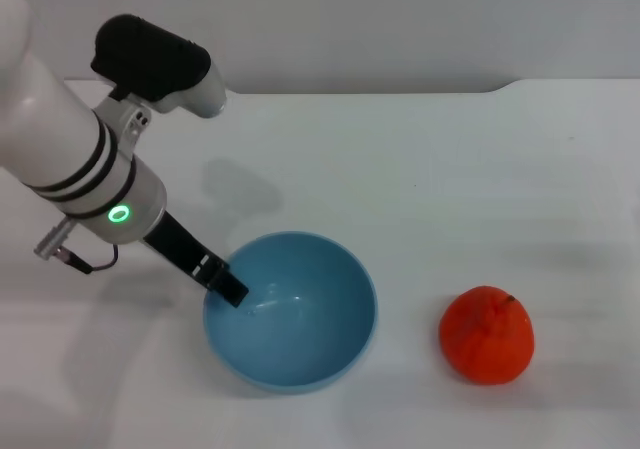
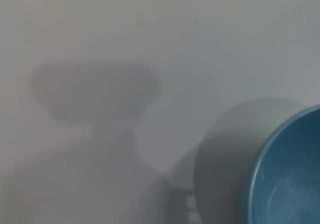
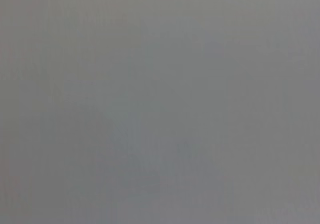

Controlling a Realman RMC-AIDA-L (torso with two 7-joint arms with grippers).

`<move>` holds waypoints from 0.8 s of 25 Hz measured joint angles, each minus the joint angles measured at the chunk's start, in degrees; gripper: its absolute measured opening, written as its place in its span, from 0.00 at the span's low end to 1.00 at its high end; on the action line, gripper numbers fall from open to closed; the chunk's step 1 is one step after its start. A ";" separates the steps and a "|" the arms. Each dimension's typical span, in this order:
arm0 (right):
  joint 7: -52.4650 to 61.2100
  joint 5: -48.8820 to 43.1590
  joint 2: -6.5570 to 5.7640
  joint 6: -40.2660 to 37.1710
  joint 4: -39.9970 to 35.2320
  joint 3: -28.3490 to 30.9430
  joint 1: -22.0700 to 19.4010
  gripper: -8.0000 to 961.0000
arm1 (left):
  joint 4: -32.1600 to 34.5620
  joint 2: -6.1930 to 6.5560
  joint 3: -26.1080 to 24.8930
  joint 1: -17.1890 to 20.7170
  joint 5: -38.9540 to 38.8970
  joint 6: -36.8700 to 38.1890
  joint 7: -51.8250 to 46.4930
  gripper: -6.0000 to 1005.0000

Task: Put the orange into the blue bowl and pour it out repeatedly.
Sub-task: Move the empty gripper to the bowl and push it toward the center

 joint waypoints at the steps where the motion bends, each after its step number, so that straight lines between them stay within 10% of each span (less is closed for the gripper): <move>1: 0.00 0.04 -0.01 0.00 0.00 0.00 0.00 0.55 | -0.36 -0.03 0.26 -0.06 -0.05 0.00 -0.05 0.78; 11: -0.02 0.19 -0.09 0.05 -0.10 0.13 -0.06 0.54 | -0.77 -0.15 4.30 -0.26 -0.32 0.33 -0.75 0.77; 20: -0.02 0.25 -0.08 0.06 -0.25 0.18 -0.51 0.53 | -1.17 -0.15 4.31 -1.06 -1.29 0.72 -1.32 0.42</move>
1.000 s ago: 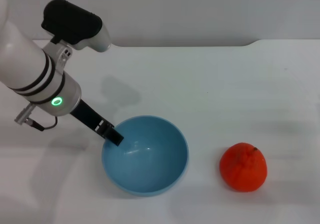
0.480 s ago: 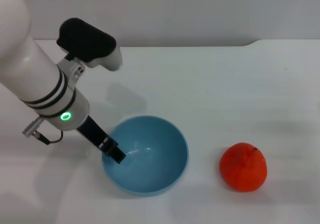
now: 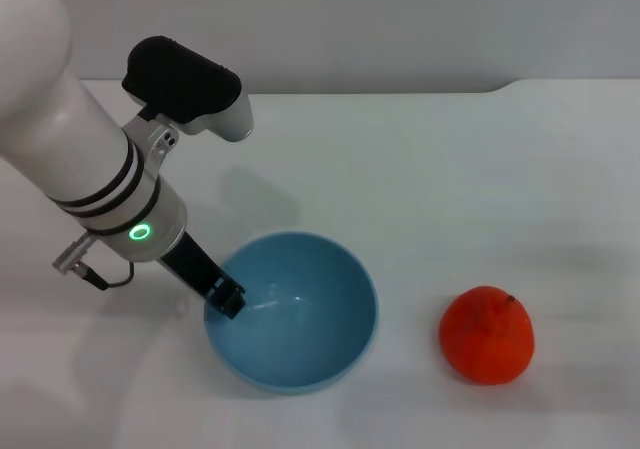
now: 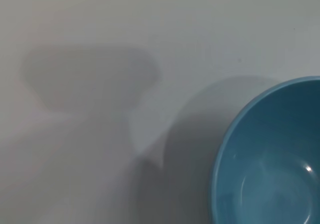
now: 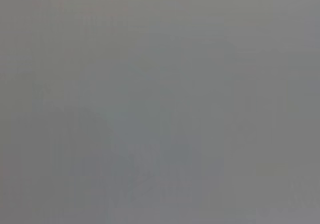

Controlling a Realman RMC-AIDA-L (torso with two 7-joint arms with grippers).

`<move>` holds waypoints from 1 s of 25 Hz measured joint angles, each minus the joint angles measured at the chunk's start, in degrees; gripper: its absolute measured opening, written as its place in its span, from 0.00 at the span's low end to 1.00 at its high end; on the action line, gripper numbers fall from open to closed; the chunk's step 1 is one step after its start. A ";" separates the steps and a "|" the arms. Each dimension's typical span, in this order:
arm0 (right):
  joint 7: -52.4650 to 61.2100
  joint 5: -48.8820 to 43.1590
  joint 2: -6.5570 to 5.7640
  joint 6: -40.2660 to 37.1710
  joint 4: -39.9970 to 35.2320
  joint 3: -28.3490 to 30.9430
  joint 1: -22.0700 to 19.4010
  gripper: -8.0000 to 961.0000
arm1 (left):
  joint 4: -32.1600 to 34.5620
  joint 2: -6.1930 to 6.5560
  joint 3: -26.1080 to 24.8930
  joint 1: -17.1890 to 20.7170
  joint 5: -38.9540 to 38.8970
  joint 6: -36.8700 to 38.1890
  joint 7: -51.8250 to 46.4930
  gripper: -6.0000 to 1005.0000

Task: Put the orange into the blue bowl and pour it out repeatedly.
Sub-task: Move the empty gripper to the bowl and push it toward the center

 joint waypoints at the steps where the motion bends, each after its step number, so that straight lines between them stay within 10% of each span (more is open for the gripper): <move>1: 0.00 0.00 0.00 0.00 -0.02 0.00 -0.01 0.53 | -0.14 0.00 0.00 -0.11 -0.06 0.08 -0.14 0.38; 7: 0.01 -0.03 0.00 -0.01 -0.04 -0.02 -0.02 0.53 | -0.34 0.00 0.00 -0.23 -0.19 0.52 -0.87 0.12; 15: 7.28 -0.82 -0.09 0.08 -0.24 -1.06 0.70 0.52 | 0.16 -0.01 0.05 -0.11 -0.37 0.54 -1.12 0.01; 25: 55.04 -22.77 -1.02 14.37 -24.63 -4.19 1.37 0.52 | 0.42 0.00 0.11 -0.67 -1.19 0.13 -1.14 0.00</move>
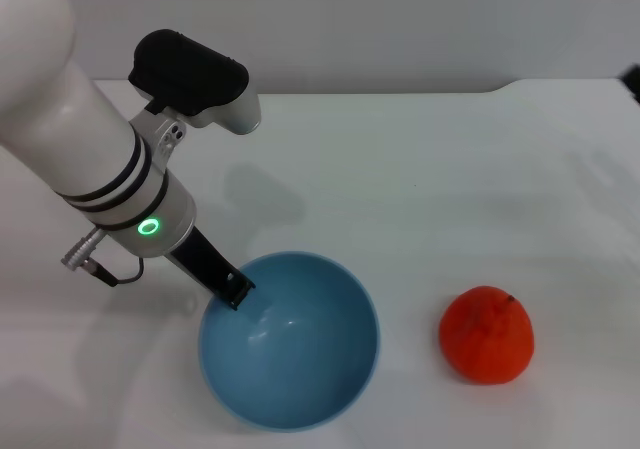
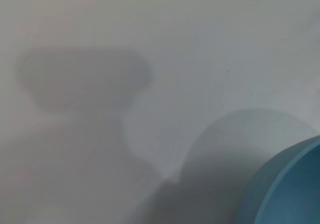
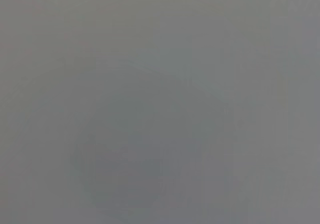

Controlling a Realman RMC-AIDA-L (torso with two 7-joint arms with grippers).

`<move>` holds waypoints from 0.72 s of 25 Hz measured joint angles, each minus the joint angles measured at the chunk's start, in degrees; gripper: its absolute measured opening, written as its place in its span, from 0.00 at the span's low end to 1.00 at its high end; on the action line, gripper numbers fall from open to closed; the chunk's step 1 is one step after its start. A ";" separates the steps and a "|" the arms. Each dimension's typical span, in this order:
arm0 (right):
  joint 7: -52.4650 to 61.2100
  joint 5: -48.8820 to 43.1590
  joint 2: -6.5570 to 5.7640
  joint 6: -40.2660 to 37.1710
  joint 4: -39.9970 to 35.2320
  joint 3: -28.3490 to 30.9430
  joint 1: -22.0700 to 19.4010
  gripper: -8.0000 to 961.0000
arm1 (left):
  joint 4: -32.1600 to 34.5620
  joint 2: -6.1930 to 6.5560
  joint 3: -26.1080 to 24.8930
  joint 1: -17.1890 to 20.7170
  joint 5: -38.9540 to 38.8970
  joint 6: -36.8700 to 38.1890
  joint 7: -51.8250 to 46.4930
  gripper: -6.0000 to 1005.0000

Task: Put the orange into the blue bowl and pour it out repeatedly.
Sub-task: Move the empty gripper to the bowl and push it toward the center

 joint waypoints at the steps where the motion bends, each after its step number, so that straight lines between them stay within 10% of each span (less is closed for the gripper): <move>1: 8.51 -6.17 -0.15 1.40 -5.12 -0.16 -0.03 0.51 | 0.01 0.00 -0.04 0.08 -0.03 -0.03 0.00 0.00; 9: 49.42 -42.53 0.00 -0.57 -35.74 -1.43 1.95 0.51 | 0.02 0.02 -0.64 0.42 -1.49 -1.64 -0.03 0.00; 18: 72.00 -80.22 -0.04 -21.51 -55.01 -7.53 12.68 0.50 | 0.03 0.18 -0.82 0.15 -2.07 -2.41 -0.19 0.00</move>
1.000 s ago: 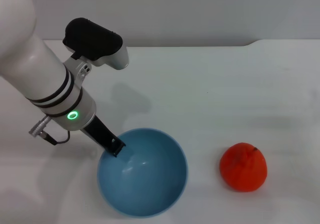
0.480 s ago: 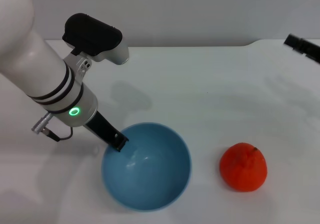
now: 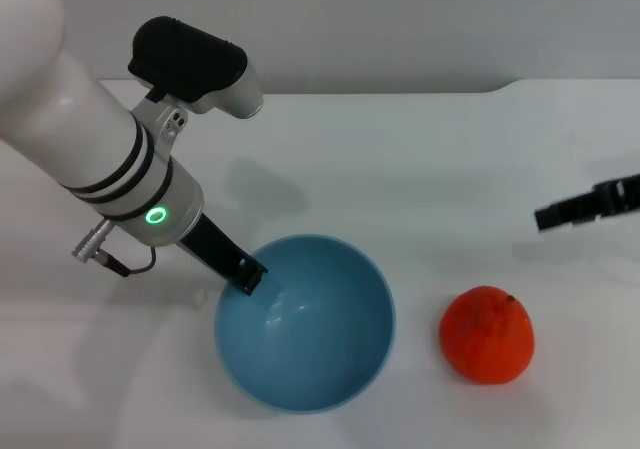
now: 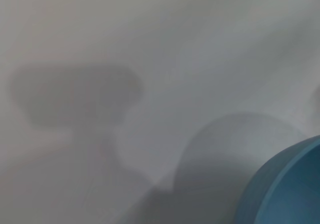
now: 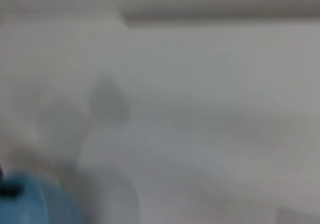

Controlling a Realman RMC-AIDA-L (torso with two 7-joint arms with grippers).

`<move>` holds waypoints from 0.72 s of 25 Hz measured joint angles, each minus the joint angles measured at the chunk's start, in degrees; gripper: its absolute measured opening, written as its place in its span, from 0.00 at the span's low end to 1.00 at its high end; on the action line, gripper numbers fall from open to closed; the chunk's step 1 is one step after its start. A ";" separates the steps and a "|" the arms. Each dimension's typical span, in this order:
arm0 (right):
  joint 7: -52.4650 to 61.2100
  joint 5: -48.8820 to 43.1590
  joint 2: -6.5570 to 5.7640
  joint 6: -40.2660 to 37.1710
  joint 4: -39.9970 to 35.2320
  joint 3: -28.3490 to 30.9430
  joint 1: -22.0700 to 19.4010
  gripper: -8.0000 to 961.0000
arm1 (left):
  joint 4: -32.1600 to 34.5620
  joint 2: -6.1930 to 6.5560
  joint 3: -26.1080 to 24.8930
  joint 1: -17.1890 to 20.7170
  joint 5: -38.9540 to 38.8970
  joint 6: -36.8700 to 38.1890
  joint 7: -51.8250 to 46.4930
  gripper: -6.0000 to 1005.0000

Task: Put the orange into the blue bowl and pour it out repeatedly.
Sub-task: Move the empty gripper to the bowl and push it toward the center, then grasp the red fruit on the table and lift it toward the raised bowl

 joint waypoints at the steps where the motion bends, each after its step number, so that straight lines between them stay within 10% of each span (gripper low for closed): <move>1: 1.91 -3.59 0.14 -1.65 -0.81 -3.66 1.99 0.50 | 0.00 0.00 0.00 -0.02 0.00 -0.01 0.01 0.00; 18: 5.56 0.31 0.88 -1.74 2.24 -22.70 4.32 0.49 | 0.43 -0.01 0.45 -0.35 -0.02 -0.07 -0.07 0.00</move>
